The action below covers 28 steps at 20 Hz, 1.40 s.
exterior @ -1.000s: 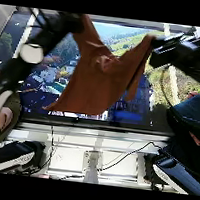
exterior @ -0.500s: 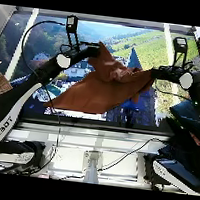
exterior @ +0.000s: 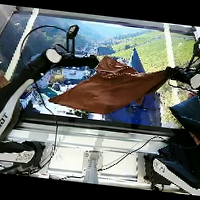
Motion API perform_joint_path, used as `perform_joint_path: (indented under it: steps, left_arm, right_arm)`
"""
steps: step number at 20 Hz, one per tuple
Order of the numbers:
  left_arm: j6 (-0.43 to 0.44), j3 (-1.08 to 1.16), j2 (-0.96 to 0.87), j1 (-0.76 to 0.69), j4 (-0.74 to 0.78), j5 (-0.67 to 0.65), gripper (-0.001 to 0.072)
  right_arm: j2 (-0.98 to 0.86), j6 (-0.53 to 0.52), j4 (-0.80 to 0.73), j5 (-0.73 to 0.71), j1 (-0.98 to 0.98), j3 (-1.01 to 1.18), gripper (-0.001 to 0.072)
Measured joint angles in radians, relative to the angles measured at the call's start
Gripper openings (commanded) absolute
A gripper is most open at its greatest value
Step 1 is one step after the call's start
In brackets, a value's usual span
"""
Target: Fold the clothes and pants, and hang the long-sleeved shirts on hangers.
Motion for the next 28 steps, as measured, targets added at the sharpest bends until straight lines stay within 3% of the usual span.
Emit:
perform_joint_path:
  steps: [6,13,21,28]
  left_arm:
    - [-0.168,-0.047,0.008,0.105,0.051,-0.308,0.0698]
    - [-0.243,-0.197,0.065,-0.042,0.077,-0.424,0.0697]
    - [-0.465,-0.58,0.359,-0.126,0.132,-0.135,0.0697]
    - [-0.591,-0.713,0.386,-0.137,0.129,0.063,0.0697]
  right_arm:
    - [-0.004,0.003,0.002,-0.058,-0.037,0.0,0.0014]
    - [-0.004,0.003,0.006,-0.075,-0.042,0.0,0.0014]
    - [-0.004,0.003,0.007,-0.08,-0.042,0.0,0.0013]
    - [-0.004,0.003,0.008,-0.08,-0.042,0.0,0.0014]
